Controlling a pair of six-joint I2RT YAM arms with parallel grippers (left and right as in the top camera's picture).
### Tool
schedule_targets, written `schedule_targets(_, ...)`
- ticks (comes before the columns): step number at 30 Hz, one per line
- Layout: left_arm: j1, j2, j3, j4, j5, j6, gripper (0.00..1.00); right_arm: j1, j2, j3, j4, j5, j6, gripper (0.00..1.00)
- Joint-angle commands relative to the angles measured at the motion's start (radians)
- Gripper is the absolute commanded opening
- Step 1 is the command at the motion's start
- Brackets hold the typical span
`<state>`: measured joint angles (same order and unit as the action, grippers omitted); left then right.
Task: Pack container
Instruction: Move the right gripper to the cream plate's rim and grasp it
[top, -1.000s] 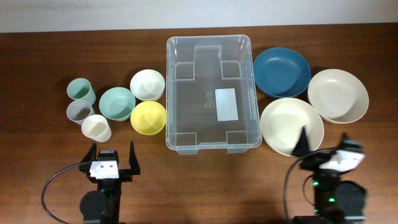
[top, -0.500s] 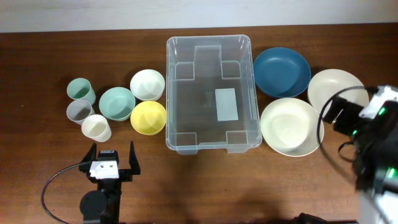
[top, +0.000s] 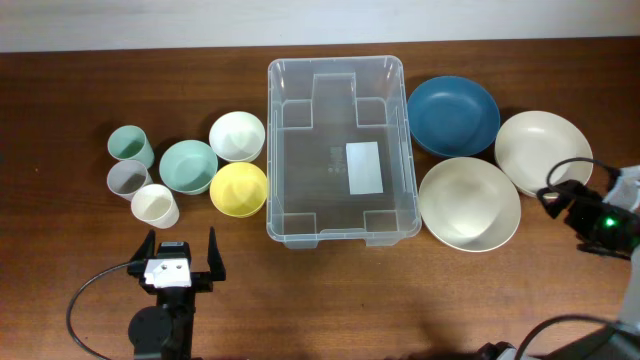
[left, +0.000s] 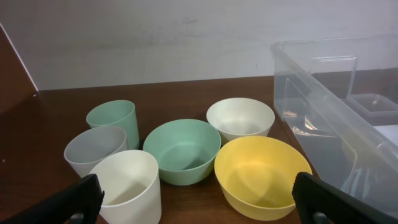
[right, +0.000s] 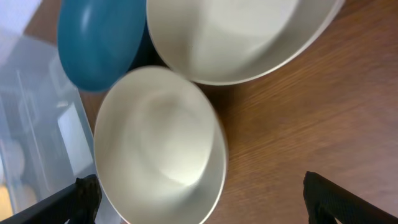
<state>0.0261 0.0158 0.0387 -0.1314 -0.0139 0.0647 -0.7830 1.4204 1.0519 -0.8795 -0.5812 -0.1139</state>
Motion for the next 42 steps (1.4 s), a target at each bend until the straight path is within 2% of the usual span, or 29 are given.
schedule_targets(1,-0.005,-0.004,-0.006,0.002,0.011,0.019,0.99,0.068,0.065,0.018,-0.003,0.020,-0.062,0.99)
schedule_targets(5,-0.005,-0.004,-0.006,0.002,0.011,0.019,0.99,0.186,0.135,0.018,0.000,0.159,-0.048,0.97)
schedule_targets(10,-0.005,-0.004,-0.006,0.002,0.011,0.019,0.99,0.332,0.193,0.018,0.034,0.473,0.071,0.98)
schedule_targets(12,-0.005,-0.004,-0.006,0.002,0.011,0.019,0.99,0.366,0.206,0.018,0.042,0.523,0.097,0.98)
schedule_targets(21,-0.005,-0.004,-0.006,0.002,0.011,0.019,1.00,0.412,0.243,-0.048,0.146,0.525,0.124,0.97)
schedule_targets(29,-0.005,-0.004,-0.006,0.002,0.011,0.019,0.99,0.412,0.273,-0.130,0.277,0.399,0.122,0.97)
schedule_targets(32,-0.005,-0.004,-0.006,0.002,0.011,0.019,0.99,0.412,0.273,-0.131,0.283,0.378,0.122,0.91)
schedule_targets(36,-0.005,-0.004,-0.006,0.002,0.011,0.020,0.99,0.412,0.273,-0.131,0.280,0.378,0.122,0.69)
schedule_targets(42,-0.005,-0.004,-0.006,0.002,0.011,0.019,0.99,0.412,0.273,-0.133,0.278,0.378,0.123,0.60)
